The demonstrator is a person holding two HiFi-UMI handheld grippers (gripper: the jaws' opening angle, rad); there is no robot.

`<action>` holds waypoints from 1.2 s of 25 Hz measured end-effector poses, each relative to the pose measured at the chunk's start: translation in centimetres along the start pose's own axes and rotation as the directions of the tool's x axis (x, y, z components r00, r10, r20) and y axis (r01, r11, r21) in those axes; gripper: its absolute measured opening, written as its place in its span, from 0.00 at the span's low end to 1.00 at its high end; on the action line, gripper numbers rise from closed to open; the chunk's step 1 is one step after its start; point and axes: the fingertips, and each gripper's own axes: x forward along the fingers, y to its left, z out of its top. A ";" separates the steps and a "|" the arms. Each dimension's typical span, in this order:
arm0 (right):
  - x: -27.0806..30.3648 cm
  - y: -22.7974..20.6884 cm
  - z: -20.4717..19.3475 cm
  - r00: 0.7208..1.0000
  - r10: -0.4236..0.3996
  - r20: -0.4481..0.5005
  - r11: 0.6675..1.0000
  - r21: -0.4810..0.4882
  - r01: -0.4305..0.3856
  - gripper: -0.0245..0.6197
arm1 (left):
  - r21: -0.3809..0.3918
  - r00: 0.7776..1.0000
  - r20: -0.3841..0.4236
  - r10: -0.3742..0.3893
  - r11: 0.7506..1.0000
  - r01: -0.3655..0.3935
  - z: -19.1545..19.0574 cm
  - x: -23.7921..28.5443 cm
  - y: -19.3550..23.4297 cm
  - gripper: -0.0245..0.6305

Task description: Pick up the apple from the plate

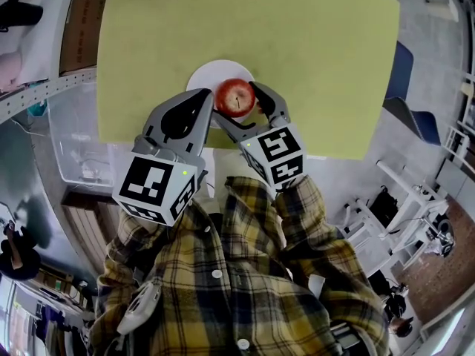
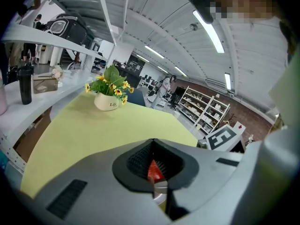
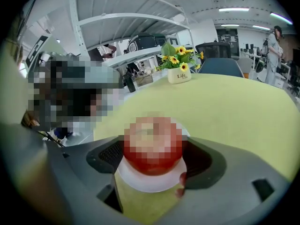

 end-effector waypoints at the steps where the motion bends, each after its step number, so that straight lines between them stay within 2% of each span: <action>1: -0.2 0.0 0.2 1.000 0.004 0.007 1.000 0.004 -0.004 0.62 | 0.004 1.000 0.005 0.000 1.000 0.000 0.3 -0.1 -0.1 0.05; 10: -4.4 0.8 4.5 0.994 0.020 0.103 1.000 0.014 -0.021 0.62 | 0.039 0.997 0.072 -0.007 0.999 0.004 4.2 -2.0 -2.0 0.05; 19: -9.6 2.5 9.4 0.977 0.027 0.213 0.999 -0.050 -0.016 0.62 | 0.095 0.989 0.143 -0.036 0.995 0.023 8.7 -3.7 -5.4 0.05; 25: -13.4 3.3 12.1 0.954 0.026 0.299 0.997 -0.074 -0.005 0.62 | 0.133 0.979 0.199 -0.038 0.991 0.011 11.5 -5.3 -6.6 0.05; 30: -16.9 3.6 14.5 0.922 0.016 0.388 0.998 -0.067 0.011 0.62 | 0.155 0.968 0.248 -0.038 0.988 -0.001 13.4 -6.5 -7.3 0.05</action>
